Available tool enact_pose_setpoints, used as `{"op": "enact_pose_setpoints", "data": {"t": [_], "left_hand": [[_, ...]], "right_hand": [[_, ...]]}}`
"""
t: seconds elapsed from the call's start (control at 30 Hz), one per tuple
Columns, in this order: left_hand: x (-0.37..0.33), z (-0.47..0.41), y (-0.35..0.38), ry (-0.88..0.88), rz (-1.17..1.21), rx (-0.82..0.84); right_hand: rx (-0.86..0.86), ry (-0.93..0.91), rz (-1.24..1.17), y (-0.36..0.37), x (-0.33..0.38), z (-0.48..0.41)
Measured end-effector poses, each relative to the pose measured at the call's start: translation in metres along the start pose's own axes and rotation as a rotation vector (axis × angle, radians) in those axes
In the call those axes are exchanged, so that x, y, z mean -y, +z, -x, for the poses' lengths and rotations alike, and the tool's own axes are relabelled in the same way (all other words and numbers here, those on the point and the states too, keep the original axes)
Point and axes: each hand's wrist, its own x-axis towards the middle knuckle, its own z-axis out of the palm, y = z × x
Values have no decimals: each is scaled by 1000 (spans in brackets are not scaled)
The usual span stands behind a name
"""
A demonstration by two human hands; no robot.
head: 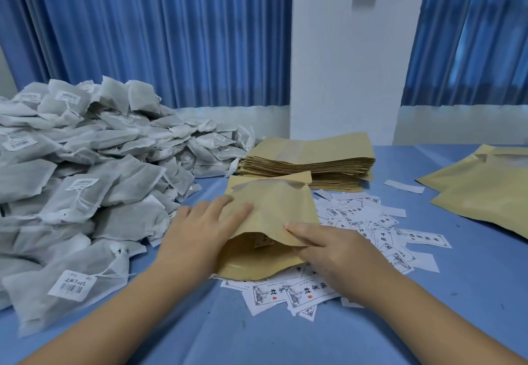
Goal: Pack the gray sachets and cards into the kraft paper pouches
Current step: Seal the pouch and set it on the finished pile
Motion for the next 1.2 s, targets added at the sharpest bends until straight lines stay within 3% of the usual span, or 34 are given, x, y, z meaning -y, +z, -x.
{"op": "enact_pose_setpoints", "data": {"t": [0.07, 0.2, 0.47, 0.7, 0.97, 1.2], "left_hand": [[6, 3, 3, 158, 54, 64], [16, 5, 10, 282, 218, 141], [0, -2, -1, 194, 365, 95], [-9, -16, -7, 354, 242, 96], [9, -8, 28, 391, 356, 384], [7, 4, 43, 352, 506, 570]], "right_hand": [[24, -4, 13, 0, 2, 6], [-49, -91, 265, -11, 13, 12], [-87, -14, 235, -13, 20, 11], [6, -107, 238, -2, 8, 9], [7, -133, 174, 4, -2, 8], [189, 19, 130, 10, -4, 11]]}}
